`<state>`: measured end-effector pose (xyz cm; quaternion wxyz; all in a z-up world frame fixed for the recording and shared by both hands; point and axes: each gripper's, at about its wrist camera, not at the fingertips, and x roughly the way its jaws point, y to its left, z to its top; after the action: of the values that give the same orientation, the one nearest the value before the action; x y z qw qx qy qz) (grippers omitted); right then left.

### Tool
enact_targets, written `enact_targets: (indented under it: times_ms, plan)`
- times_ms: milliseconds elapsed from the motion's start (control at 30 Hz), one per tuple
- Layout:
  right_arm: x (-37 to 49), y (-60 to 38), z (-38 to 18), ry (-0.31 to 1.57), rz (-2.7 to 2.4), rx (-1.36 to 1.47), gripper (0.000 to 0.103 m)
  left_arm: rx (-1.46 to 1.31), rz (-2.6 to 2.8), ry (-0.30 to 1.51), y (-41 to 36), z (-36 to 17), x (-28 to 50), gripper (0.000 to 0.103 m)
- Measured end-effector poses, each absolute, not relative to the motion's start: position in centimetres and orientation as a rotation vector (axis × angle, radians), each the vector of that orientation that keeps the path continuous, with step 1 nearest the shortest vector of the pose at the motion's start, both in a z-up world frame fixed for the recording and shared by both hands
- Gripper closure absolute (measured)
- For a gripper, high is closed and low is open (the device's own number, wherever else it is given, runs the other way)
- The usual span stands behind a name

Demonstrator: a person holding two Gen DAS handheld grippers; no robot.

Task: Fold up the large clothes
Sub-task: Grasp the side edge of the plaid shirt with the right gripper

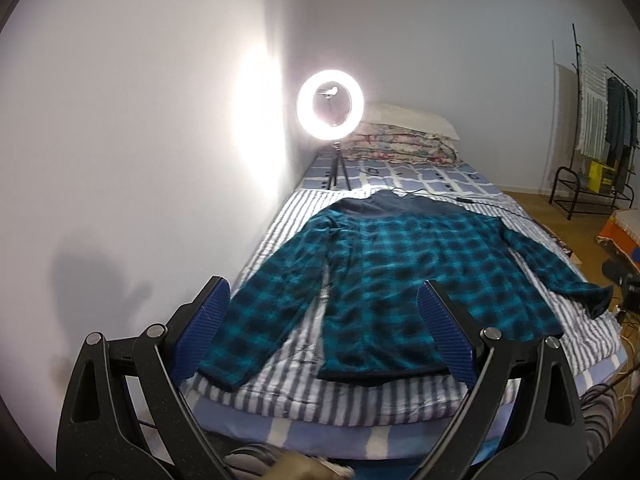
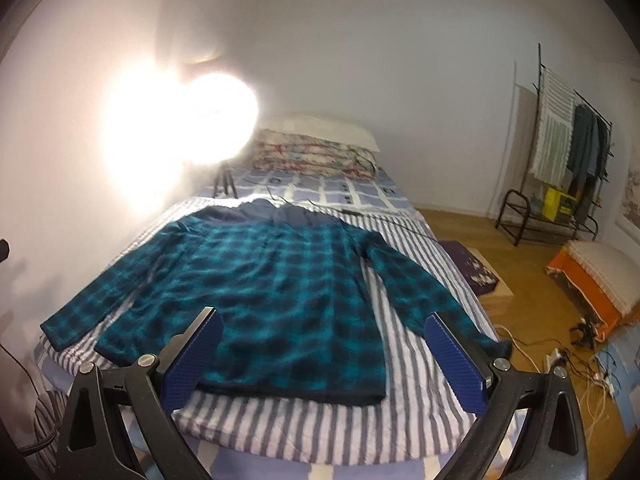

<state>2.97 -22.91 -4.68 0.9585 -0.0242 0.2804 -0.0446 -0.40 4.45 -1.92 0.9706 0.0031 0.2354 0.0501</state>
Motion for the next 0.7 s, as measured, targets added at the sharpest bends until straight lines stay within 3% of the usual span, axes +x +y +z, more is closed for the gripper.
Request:
enact_targets:
  times_ms: [233, 333, 433, 700]
  plan:
    - [5.9, -19.7, -5.3, 0.553, 0.077, -0.038, 0.021, 0.013, 0.139, 0.472, 7.3, -3.5, -2.6, 0.041]
    - [7.7, -17.8, -5.8, 0.570, 0.182, -0.019, 0.031, 0.021, 0.143, 0.482, 8.1, -4.3, -4.2, 0.051]
    - [9.7, -15.2, -6.6, 0.599, 0.297, -0.010, 0.045, 0.016, 0.137, 0.490, 8.7, -4.9, -6.1, 0.057]
    - [13.7, -5.7, -9.0, 0.644, 0.587, -0.059, 0.055, -0.037, 0.174, 0.525, 10.4, -6.0, -8.1, 0.071]
